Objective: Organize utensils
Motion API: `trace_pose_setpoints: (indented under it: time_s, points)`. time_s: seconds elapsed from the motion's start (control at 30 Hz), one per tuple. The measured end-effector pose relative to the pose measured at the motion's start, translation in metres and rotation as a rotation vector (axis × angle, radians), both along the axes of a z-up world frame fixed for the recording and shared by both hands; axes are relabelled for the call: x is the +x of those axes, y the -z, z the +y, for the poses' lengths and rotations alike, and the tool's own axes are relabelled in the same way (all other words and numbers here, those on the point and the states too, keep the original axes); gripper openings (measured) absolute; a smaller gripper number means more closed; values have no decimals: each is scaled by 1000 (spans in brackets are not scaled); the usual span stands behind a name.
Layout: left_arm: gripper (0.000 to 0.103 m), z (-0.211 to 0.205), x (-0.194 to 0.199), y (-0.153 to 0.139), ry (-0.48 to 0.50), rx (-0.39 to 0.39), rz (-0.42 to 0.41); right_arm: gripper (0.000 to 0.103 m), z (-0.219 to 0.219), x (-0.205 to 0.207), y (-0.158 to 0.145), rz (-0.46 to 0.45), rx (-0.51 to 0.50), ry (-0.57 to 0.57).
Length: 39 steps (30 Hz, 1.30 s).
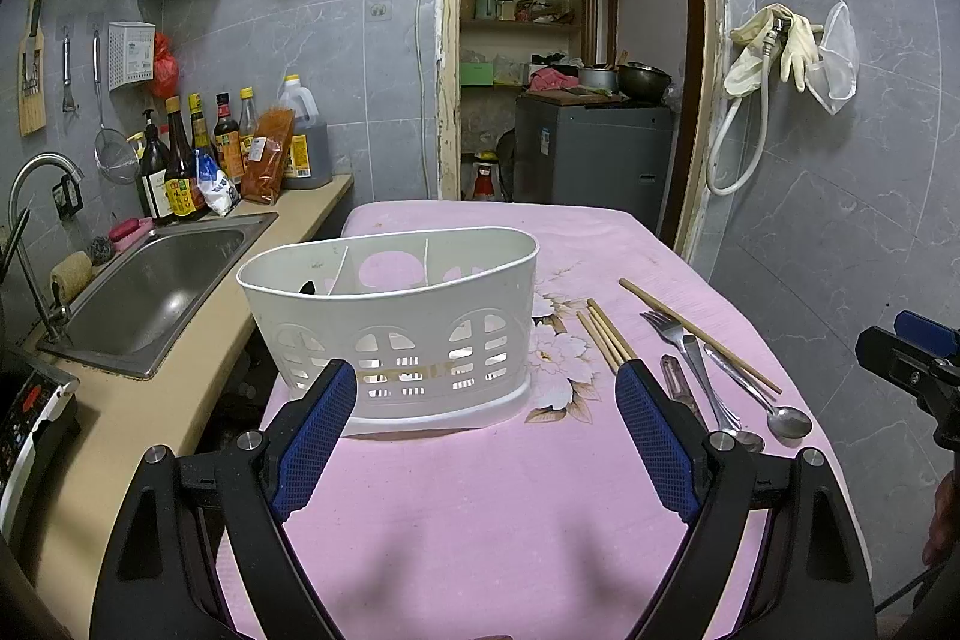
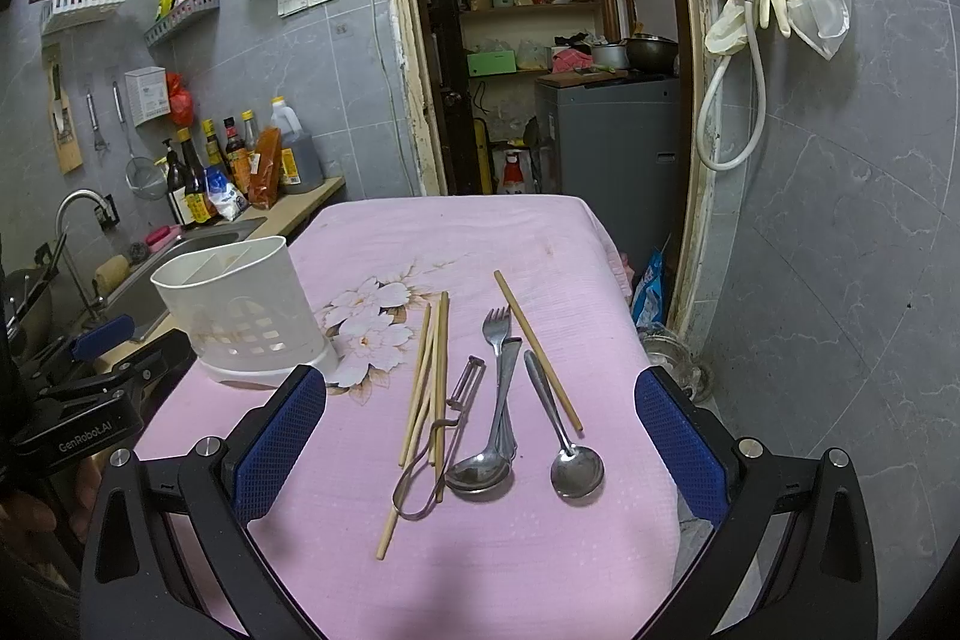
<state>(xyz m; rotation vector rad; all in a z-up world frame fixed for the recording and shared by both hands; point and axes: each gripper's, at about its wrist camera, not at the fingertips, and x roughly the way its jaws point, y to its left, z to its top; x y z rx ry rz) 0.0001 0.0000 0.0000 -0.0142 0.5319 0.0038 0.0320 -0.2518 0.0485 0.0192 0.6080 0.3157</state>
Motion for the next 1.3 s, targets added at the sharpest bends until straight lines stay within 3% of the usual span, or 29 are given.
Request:
trace_pose_setpoints:
  time_s: [1.3]
  points:
    - [84, 0, 0, 0, 1, -1, 0, 103, 4, -1, -3, -14, -6, 6]
